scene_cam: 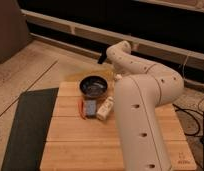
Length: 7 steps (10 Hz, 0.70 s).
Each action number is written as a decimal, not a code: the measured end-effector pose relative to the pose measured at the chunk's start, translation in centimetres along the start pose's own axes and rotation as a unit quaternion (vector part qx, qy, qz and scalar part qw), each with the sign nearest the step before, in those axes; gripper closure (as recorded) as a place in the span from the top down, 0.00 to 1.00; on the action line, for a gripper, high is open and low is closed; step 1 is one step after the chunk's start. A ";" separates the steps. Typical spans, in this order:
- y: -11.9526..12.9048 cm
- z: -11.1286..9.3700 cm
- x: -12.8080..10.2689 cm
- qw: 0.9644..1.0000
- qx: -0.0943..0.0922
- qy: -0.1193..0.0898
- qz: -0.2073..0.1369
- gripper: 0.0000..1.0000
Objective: Place the ceramic cup over the eraser
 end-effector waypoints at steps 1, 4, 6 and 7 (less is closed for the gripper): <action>-0.2 0.1 0.0 1.000 0.002 0.000 0.002 0.00; -0.4 0.5 0.1 1.000 0.002 0.002 0.006 0.11; -0.2 0.6 0.2 1.000 -0.002 0.003 0.005 0.35; -0.1 0.6 0.2 1.000 -0.003 0.004 0.004 0.47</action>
